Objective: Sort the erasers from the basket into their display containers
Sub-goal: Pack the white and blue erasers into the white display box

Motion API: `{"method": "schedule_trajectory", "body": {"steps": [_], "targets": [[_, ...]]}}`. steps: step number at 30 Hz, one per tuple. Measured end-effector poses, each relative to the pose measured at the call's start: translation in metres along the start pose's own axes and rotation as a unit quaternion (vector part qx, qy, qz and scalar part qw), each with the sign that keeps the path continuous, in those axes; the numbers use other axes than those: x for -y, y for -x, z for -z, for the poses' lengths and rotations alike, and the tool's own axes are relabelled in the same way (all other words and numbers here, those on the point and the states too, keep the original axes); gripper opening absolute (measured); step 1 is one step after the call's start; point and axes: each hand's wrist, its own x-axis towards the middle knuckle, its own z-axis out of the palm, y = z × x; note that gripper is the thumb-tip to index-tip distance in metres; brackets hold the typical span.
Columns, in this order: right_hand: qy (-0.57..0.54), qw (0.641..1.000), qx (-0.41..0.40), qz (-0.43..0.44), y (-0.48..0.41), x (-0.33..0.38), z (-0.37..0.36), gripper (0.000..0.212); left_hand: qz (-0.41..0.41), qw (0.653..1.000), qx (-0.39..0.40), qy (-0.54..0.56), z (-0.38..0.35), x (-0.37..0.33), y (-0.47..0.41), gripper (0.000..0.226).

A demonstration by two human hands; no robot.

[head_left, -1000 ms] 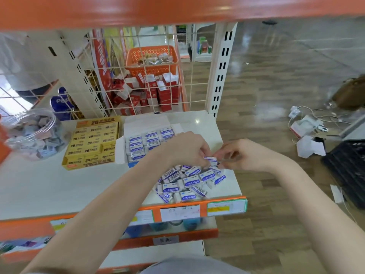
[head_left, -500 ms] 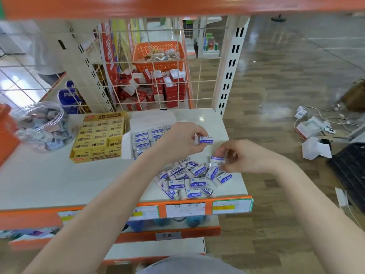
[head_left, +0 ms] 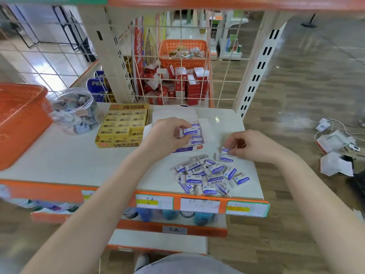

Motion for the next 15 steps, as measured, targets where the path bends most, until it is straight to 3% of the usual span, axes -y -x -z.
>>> {"method": "schedule_trajectory", "body": {"steps": [3, 7, 15], "targets": [[-0.021, 1.0, -0.013, 0.012, -0.006, 0.006, 0.003, 0.016, 0.014, 1.0, -0.009, 0.003, 0.005, 0.009, 0.008, 0.029], [-0.044, 0.997, -0.028, 0.057, -0.015, 0.024, 0.007, 0.04, 0.034, 0.999, -0.019, -0.012, 0.011, 0.022, 0.017, 0.03], [-0.073, 0.99, -0.059, 0.106, -0.035, 0.06, 0.01, 0.032, 0.05, 0.995, -0.015, -0.082, 0.019, 0.039, 0.029, 0.031]]}}
